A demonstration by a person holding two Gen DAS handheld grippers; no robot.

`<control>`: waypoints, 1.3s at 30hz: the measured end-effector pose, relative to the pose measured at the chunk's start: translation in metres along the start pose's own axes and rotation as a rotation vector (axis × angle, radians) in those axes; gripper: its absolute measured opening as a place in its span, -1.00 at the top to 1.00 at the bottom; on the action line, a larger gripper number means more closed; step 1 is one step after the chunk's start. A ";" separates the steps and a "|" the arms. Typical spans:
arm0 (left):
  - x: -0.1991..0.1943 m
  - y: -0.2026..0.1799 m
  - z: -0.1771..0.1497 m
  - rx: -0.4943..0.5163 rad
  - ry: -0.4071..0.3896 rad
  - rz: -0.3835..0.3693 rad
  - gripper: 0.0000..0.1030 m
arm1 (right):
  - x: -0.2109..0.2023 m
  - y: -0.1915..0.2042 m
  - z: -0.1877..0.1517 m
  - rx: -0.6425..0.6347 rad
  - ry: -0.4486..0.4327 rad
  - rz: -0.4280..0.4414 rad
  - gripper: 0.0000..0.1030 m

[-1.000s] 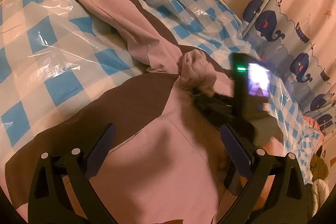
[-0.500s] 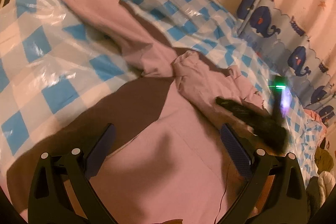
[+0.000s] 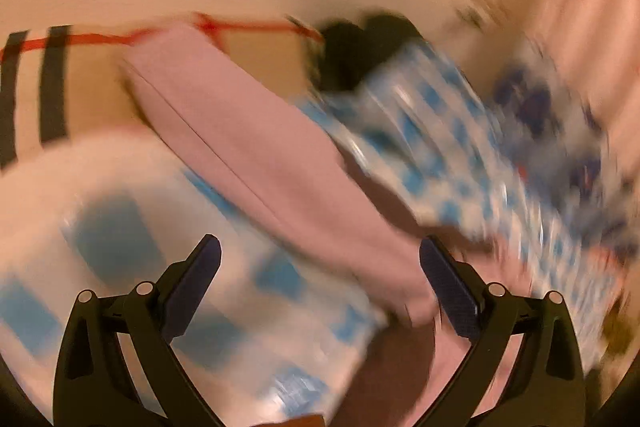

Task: Fold large clothes
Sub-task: 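Grasp the other pink sleeve cuff with the left gripper and lift it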

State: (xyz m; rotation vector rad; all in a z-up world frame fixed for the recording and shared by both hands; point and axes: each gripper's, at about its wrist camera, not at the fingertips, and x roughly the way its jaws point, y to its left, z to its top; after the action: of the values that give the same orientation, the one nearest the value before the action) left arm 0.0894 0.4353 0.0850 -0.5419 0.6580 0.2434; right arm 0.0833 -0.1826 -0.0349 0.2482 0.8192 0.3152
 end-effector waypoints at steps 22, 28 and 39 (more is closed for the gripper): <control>0.071 0.135 0.088 -0.477 0.006 0.100 -0.86 | -0.029 0.010 -0.016 -0.069 -0.166 -0.035 -0.83; 0.094 0.108 0.094 -0.345 0.088 0.124 -0.86 | -0.032 0.019 -0.017 -0.115 -0.198 -0.065 -0.83; 0.079 0.065 0.094 -0.153 -0.007 0.108 0.60 | -0.034 0.005 -0.015 -0.040 -0.215 -0.101 -0.83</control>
State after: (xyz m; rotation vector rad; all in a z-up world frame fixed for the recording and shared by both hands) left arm 0.1737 0.5449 0.0702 -0.6529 0.6663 0.3994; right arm 0.0492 -0.1896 -0.0199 0.1983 0.6105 0.2062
